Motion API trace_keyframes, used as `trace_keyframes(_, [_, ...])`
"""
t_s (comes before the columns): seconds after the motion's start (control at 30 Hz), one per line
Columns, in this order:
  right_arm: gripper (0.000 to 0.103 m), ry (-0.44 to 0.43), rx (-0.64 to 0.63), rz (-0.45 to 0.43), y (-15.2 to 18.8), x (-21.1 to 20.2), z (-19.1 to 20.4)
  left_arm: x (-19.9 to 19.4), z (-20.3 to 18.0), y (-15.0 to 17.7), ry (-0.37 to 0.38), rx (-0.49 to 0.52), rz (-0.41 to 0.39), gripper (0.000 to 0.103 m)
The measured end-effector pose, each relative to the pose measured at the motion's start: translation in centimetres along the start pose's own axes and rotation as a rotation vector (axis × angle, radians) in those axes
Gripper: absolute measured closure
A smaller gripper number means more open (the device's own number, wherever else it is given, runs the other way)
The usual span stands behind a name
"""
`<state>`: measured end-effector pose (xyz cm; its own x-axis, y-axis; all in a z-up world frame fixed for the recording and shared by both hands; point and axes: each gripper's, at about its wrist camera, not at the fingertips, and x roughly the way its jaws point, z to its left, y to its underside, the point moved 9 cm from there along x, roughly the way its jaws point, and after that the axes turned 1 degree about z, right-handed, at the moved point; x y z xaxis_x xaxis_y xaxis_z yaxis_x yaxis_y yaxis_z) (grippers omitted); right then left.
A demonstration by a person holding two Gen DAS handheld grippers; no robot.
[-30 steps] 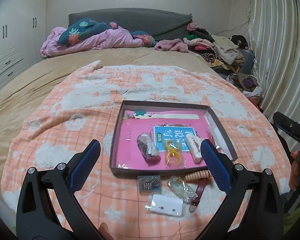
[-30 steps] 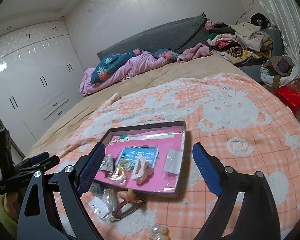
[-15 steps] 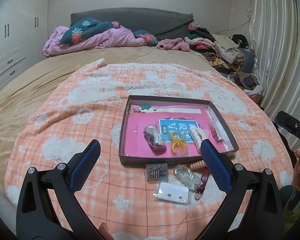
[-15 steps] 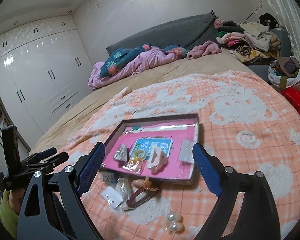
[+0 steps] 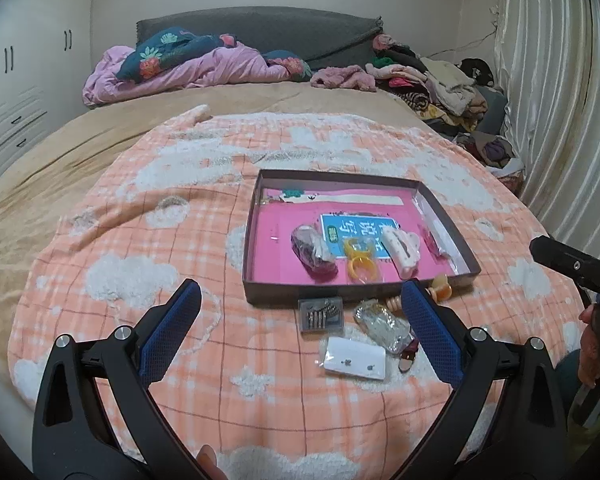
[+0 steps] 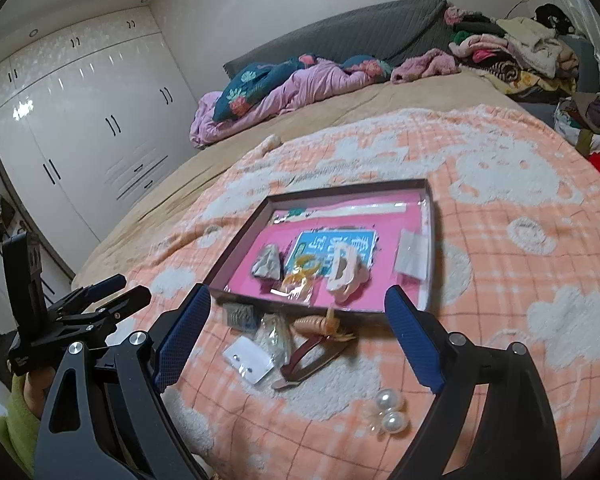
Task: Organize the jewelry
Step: 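Withdraw both grippers from the box lid, then lower the right gripper onto the dark red watch and close it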
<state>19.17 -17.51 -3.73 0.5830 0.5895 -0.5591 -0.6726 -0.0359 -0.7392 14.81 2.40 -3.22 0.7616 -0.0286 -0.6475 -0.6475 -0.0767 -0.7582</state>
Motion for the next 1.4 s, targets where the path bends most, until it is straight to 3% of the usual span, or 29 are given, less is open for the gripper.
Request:
trace_keyframes(0.53, [0.03,-0.018,0.005,0.129,3.6,3.6,0.9,2.0,-0.4,3.0,0.009,0.041,0.067,0.01])
trace_keyframes(0.7, [0.057,-0.029,0.01,0.176,4.5,4.8,0.6,3.2,-0.9,4.1,0.022,0.057,0.096,0.01])
trace_keyframes(0.97, [0.076,-0.054,0.068,0.25,6.6,7.0,-0.1,5.6,-2.0,6.4,0.049,0.104,0.16,0.01])
trace_keyframes(1.4, [0.083,-0.073,0.154,0.306,7.8,10.4,-0.9,8.7,-3.4,8.9,0.088,0.146,0.237,0.01])
